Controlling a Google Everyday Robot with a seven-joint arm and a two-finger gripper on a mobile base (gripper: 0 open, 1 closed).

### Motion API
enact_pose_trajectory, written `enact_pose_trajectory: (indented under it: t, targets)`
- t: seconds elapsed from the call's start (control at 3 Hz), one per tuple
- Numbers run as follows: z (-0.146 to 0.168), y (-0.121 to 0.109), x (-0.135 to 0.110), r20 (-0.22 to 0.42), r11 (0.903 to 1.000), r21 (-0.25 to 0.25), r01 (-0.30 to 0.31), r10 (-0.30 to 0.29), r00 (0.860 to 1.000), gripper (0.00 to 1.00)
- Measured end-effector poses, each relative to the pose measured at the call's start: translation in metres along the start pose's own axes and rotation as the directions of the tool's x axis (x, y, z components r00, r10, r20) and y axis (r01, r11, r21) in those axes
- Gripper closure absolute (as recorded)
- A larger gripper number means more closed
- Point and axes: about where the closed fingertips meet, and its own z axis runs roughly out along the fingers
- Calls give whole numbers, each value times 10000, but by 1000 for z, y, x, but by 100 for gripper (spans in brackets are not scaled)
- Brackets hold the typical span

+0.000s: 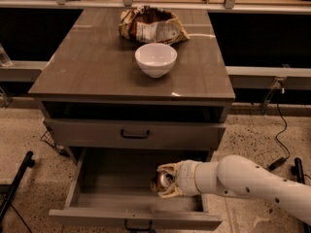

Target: Place orange can into middle drawer

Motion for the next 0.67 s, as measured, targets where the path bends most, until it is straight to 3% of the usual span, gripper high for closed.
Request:
enact_pose_trajectory:
  t: [0.33, 0.67]
  targets:
    - [3, 2, -3, 48, 9997, -239, 95, -93, 9999, 100]
    - [37, 19, 20, -527, 9962, -812, 323, -367, 9979, 100]
